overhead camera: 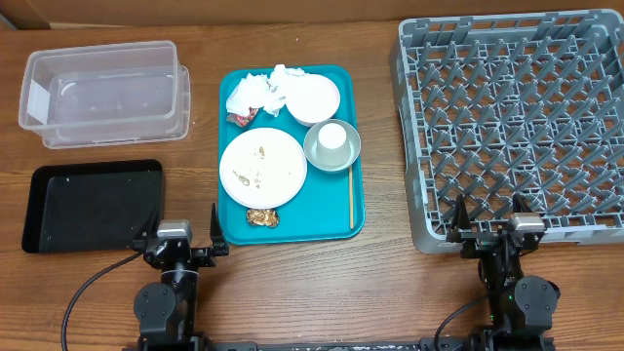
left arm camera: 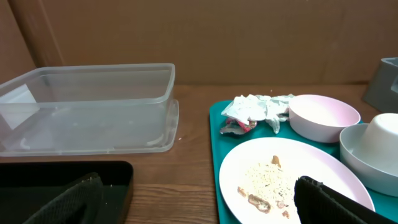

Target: Sort waste into correct bins and load items into the dishwasher

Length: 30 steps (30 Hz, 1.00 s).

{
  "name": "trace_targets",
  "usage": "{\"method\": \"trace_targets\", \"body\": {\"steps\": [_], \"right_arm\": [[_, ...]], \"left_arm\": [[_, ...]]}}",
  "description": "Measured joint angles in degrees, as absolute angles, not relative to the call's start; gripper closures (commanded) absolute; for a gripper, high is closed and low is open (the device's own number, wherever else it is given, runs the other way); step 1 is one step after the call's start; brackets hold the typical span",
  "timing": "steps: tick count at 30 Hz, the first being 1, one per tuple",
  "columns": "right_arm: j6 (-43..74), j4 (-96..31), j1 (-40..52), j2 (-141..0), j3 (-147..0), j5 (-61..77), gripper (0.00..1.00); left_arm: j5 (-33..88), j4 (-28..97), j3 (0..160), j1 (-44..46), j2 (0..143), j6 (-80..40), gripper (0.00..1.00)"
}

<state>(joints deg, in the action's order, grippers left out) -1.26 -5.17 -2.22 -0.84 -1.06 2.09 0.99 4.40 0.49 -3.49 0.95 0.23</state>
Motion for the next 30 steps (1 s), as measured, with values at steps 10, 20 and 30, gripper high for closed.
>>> {"method": "trace_targets", "body": {"steps": [10, 20, 30], "right_arm": [[-1.26, -5.19, -2.22, -0.84, -1.06, 2.07, 0.00], [-1.28, -5.15, -2.22, -0.84, -1.06, 2.07, 0.00], [-1.28, -5.17, -2.22, -0.84, -1.06, 2.09, 0.00]], "left_arm": [[1.02, 4.40, 0.49, -3.49, 0.95, 0.23, 0.00], [11.16, 3.05, 0.49, -3.49, 0.95, -9.17, 0.00], [31.03, -3.03, 0.45, -3.49, 0.97, -47.59, 0.00]]}}
